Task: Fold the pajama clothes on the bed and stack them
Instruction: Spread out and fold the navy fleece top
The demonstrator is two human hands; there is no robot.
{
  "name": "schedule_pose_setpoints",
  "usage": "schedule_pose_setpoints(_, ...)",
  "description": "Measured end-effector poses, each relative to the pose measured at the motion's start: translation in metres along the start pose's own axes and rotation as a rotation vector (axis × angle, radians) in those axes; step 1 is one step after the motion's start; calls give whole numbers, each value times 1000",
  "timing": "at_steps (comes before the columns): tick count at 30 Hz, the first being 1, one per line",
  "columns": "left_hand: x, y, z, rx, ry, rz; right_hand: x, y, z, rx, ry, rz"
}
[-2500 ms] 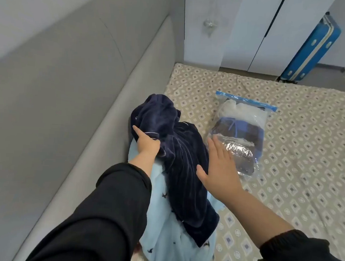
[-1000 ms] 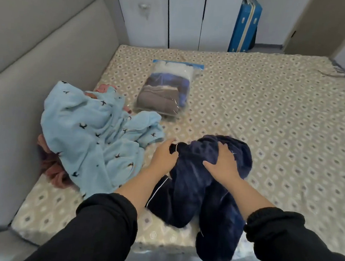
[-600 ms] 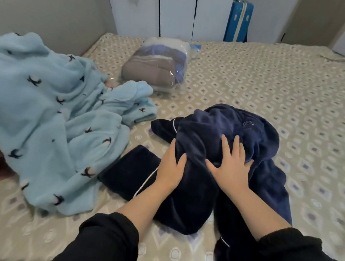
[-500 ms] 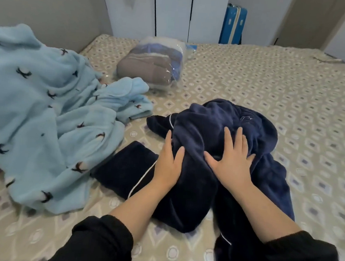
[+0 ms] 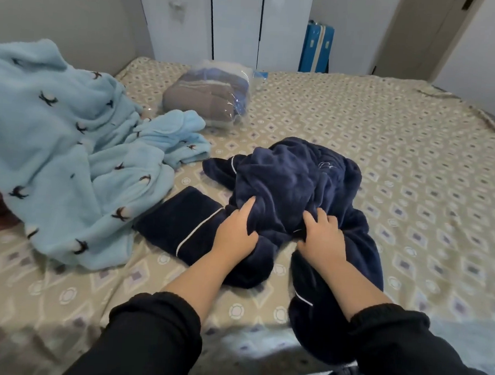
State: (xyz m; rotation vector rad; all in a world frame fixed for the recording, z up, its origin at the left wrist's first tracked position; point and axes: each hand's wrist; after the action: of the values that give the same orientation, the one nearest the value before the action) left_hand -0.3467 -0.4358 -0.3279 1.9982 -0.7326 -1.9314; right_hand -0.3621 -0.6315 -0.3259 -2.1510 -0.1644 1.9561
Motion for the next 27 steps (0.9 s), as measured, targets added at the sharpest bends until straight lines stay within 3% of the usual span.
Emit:
schedule_pose_setpoints(6,-33,-1,20,-7,-55,-68,-14,7,26,-104,-30,15)
schedule_pose_setpoints(11,-61,-11,50,-200,-190,366,-26,12,53,-209,0,-27)
schedule_pose_setpoints(16,-86,-27,73,-358,-408,639,-43,25,81,-107,175,-61)
schedule_pose_setpoints(18,-99,-36,76,-432,-291,606,-47,39,86,-33,227,-82)
schedule_pose_setpoints(21,-114,-64,72,-626,299,418,-53,56,88,133,287,-235)
schedule_pose_setpoints(23,-119,-69,78,-709,464,273,-57,52,87,158,266,-318)
schedule_pose_setpoints(25,-118,-54,82,-531,533,77,-56,40,84,61,247,-379)
schedule_pose_setpoints(27,-111,-25,85,-106,510,-17,-53,27,82,6,165,-427)
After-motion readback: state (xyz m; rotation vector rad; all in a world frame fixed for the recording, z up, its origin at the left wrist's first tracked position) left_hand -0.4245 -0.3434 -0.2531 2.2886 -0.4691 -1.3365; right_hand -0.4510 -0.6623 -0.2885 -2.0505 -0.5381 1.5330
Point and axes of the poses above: each hand's wrist, its own z-axis away from the middle knuckle, its own x-axis out of the palm, y = z × x, and after that the axes turned 12 degrees about -z, right-handed
